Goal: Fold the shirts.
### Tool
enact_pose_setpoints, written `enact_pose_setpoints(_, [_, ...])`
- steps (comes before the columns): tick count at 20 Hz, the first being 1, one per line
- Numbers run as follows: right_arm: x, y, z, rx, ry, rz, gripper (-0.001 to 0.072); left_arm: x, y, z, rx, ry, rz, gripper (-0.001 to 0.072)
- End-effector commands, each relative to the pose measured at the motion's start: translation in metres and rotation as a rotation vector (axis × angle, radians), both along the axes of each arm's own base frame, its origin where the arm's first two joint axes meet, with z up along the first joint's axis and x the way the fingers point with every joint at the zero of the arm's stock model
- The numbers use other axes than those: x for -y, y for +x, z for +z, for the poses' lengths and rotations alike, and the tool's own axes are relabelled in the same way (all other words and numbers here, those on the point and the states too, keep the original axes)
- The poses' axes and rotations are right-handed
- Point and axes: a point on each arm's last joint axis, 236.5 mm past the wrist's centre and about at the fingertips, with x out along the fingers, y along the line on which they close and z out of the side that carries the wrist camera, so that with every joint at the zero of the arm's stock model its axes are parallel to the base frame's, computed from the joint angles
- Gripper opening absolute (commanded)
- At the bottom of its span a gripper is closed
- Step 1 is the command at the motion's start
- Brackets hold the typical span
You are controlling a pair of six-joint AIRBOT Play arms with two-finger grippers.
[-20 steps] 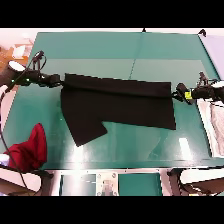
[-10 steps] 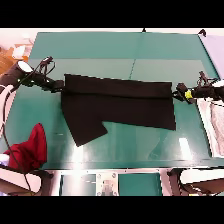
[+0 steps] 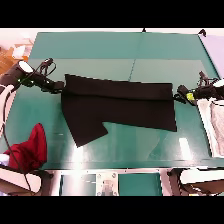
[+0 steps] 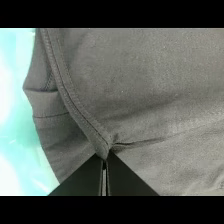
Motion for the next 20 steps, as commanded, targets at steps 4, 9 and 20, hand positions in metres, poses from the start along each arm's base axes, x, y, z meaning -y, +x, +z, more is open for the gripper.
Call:
enact_pose_setpoints(4, [-0.003,-0.009,-0.004,-0.035,-0.002,0.021,0.0185,-0.002,-0.005,-0.002,-0.017,0.014,-0.016,0.0161])
enact_pose_setpoints(9, [-0.005,-0.047,0.001,-0.158,0.007,0.059,0.0292,-0.002,-0.047,-0.005,-0.210,-0.021,-0.019,0.0668])
enact_pose_setpoints(20, [-0.025,-0.133,0.015,-0.158,0.012,-0.005,0.0291,0.019,-0.155,-0.070,-0.560,-0.100,0.022,0.0667])
